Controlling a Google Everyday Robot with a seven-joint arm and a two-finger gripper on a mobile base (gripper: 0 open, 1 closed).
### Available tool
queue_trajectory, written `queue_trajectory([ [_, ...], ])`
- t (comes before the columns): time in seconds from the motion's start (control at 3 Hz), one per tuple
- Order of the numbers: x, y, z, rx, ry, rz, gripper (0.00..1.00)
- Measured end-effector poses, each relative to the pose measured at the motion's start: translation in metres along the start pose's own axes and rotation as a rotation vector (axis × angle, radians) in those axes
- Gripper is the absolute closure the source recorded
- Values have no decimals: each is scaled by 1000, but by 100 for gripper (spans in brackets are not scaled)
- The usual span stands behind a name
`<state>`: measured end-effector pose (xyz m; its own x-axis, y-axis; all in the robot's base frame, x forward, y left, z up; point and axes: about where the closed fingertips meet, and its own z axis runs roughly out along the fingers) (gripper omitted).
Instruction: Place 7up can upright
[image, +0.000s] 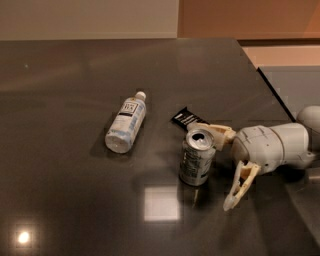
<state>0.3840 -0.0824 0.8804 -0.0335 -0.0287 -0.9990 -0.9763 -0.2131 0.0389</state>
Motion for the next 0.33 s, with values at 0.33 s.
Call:
queue_trajectory([
  [0.33,0,0,0,0,0,0,0],
])
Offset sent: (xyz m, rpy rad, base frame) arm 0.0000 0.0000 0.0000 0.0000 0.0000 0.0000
